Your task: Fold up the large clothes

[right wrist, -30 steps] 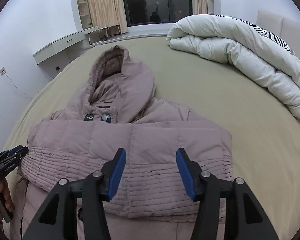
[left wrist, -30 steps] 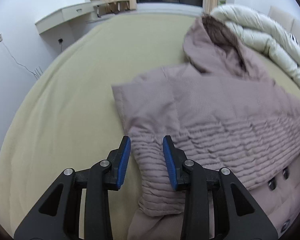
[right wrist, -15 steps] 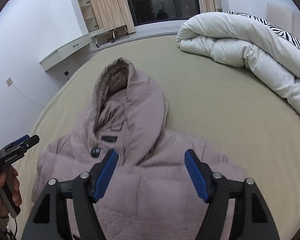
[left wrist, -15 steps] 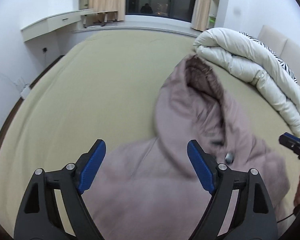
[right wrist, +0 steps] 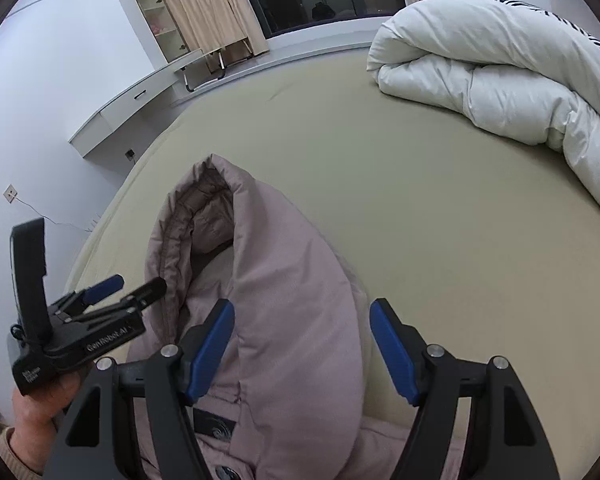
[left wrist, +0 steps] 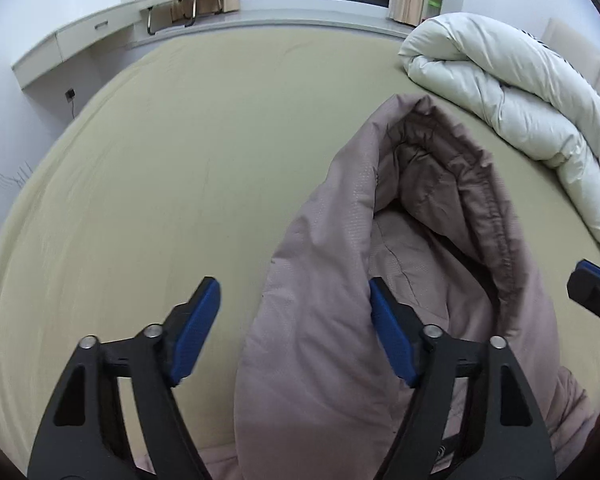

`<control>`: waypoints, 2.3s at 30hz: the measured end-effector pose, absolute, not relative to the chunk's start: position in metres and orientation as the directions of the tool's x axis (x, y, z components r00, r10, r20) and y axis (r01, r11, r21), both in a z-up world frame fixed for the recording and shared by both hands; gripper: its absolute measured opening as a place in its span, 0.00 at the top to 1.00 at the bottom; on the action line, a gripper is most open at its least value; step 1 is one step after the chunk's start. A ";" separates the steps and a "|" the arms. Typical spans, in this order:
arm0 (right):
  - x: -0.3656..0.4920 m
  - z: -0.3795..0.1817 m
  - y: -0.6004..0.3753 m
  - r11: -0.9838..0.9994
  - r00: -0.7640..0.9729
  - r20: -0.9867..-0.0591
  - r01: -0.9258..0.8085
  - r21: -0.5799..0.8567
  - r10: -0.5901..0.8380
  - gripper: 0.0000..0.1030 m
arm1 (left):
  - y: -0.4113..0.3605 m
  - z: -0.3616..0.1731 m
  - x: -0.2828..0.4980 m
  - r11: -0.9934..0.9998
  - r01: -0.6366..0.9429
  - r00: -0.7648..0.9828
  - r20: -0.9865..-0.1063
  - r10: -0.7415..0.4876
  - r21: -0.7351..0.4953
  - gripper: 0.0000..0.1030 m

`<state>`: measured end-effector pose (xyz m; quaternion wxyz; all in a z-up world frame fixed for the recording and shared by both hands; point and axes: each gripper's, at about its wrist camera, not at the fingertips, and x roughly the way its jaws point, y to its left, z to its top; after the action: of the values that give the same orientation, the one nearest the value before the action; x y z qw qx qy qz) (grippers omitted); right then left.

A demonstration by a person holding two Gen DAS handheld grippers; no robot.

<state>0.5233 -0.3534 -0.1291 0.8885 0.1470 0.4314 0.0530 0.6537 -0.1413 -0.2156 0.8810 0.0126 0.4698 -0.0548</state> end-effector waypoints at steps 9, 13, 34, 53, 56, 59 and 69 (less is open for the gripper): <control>0.579 -0.153 -0.308 0.982 0.555 -0.817 -0.002 0.188 0.158 0.33 | -0.146 -0.235 0.668 0.987 0.154 0.554 -0.824 -0.115 -0.035 0.59; 0.588 -0.163 -0.307 0.993 0.523 -0.849 0.032 0.112 0.079 0.60 | -0.156 -0.234 0.666 0.986 0.164 0.553 -0.824 -0.121 -0.035 0.80; 0.365 -0.057 -0.342 0.963 0.744 -0.643 -0.003 0.270 0.183 0.89 | -0.098 -0.109 0.420 0.978 0.191 0.731 -0.654 -0.196 -0.080 0.94; 0.246 -0.166 -0.361 0.881 0.626 -0.754 0.226 0.416 0.196 0.91 | -0.039 -0.228 0.237 0.981 -0.029 0.553 -0.821 -0.145 -0.192 0.95; 0.248 -0.183 -0.360 0.893 0.579 -0.787 0.210 0.397 0.213 0.94 | -0.035 -0.230 0.212 0.979 -0.030 0.554 -0.819 -0.151 -0.201 0.95; 0.240 -0.176 -0.361 0.913 0.585 -0.783 0.168 0.373 0.212 0.90 | -0.035 -0.209 0.185 0.979 0.010 0.598 -0.784 -0.168 -0.203 0.95; 0.212 -0.079 -0.346 0.932 0.749 -0.638 0.078 0.354 0.179 0.64 | -0.108 -0.097 0.200 0.935 0.321 0.703 -0.623 -0.343 -0.152 0.95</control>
<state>0.2122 -0.3457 -0.0786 0.9171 0.1821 0.3535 0.0276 0.1995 -0.1078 -0.0973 0.9226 -0.0157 0.3409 -0.1799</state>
